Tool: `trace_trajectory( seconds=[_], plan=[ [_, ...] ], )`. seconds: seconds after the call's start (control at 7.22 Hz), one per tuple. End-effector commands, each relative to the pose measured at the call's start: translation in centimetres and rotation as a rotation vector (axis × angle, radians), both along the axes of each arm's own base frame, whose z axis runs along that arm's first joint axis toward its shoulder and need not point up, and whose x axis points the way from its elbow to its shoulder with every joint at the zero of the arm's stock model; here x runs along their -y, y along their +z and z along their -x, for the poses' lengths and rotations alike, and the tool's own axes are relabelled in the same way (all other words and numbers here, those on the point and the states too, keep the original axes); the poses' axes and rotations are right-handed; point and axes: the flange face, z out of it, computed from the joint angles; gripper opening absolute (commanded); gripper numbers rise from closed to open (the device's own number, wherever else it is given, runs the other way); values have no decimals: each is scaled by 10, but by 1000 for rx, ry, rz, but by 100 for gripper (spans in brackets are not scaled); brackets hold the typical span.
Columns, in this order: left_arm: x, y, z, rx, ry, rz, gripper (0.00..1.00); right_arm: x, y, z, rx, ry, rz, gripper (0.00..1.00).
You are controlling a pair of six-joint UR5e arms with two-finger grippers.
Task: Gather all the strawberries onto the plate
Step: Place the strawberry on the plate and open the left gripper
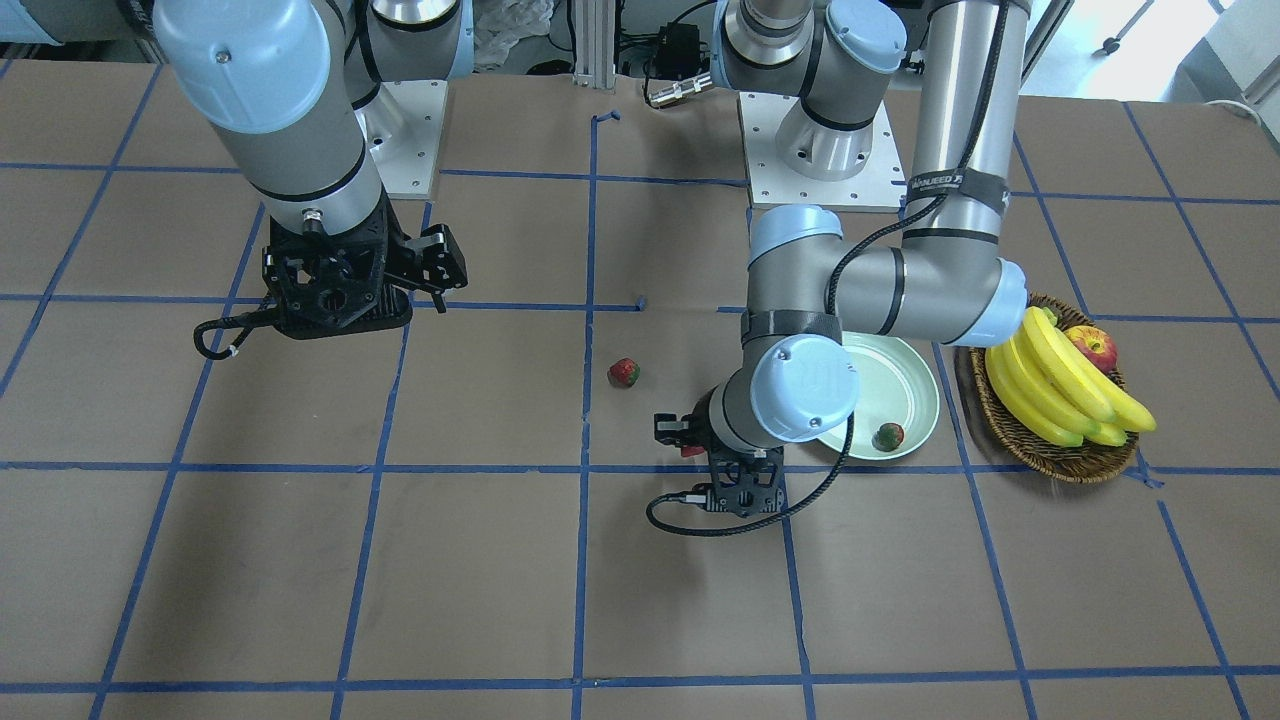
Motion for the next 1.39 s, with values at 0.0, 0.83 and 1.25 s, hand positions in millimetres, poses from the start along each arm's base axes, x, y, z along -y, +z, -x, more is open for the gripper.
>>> trace_trajectory(
  seconds=[0.0,0.83,1.25],
  plan=[
    [-3,26,-70,72,-143,-46,0,0,0,0,0,-2,1,100],
    [-29,-17,-163,140,-339,-225,67,1,-2,0,-1,-3,-2,100],
    [-24,14,-149,121,-314,-153,86,1,-2,0,-1,-3,-2,100]
  ],
)
